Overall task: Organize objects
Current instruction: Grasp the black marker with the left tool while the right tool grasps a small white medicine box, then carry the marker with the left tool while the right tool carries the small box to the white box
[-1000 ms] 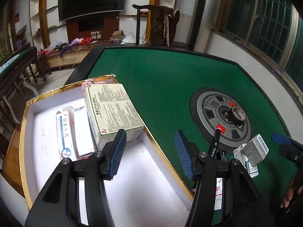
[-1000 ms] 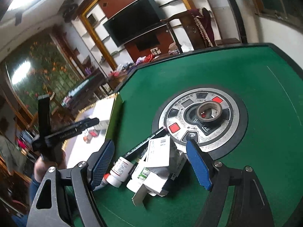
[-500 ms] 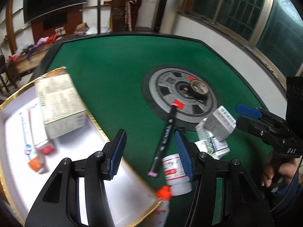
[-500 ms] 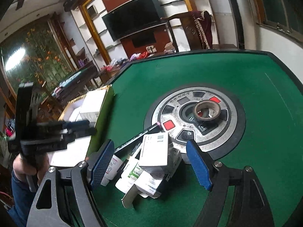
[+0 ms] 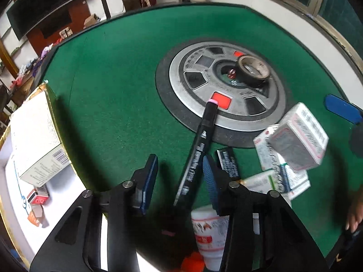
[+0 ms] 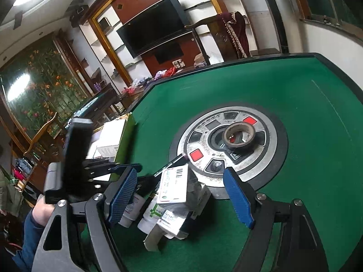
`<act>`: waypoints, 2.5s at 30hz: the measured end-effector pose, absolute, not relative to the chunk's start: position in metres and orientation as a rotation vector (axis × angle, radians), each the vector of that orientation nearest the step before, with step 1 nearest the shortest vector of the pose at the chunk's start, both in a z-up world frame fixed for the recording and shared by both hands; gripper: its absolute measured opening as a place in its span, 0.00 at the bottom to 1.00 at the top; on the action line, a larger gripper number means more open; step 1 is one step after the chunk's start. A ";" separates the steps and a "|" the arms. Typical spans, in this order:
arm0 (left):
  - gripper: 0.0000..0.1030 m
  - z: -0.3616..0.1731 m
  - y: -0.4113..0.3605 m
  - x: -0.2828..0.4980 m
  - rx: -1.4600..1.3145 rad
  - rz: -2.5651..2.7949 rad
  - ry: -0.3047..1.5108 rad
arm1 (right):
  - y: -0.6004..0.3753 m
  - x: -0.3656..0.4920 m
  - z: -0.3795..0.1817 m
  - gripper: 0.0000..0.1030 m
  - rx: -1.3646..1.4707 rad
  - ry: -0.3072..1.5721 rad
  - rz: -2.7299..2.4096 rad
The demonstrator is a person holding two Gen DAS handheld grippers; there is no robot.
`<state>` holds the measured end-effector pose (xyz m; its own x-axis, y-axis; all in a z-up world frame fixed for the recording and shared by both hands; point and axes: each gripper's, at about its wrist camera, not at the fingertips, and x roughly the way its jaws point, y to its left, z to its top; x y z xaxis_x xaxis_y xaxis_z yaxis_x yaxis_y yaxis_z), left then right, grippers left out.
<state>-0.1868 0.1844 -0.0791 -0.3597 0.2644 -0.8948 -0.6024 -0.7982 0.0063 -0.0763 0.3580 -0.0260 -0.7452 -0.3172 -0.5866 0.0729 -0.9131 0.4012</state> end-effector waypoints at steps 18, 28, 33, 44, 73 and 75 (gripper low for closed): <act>0.16 -0.082 0.180 -0.190 -1.352 2.298 0.498 | 0.320 -0.083 -0.038 0.76 1.023 -0.210 -2.750; 0.15 -0.083 0.182 -0.186 -1.313 2.328 0.501 | 0.323 -0.087 -0.051 0.32 1.105 -0.154 -2.755; 0.15 -0.078 0.173 -0.188 -1.320 2.301 0.406 | 0.325 -0.078 -0.038 0.32 1.033 -0.178 -2.774; 0.15 -0.053 0.161 -0.179 -1.235 2.354 0.331 | 0.323 -0.076 -0.035 0.32 1.008 -0.204 -2.763; 0.15 -0.002 0.112 -0.169 -1.093 2.447 0.180 | 0.296 -0.071 -0.035 0.32 0.966 -0.186 -2.728; 0.15 0.004 0.102 -0.170 -1.083 2.458 0.144 | 0.289 -0.071 -0.033 0.32 0.964 -0.177 -2.714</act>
<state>-0.1704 0.1017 0.0042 -0.5918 0.3576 -0.7225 -0.4395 -0.8944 -0.0827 -0.0708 0.2885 -0.0335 -0.7478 -0.2783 -0.6028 0.1978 -0.9601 0.1980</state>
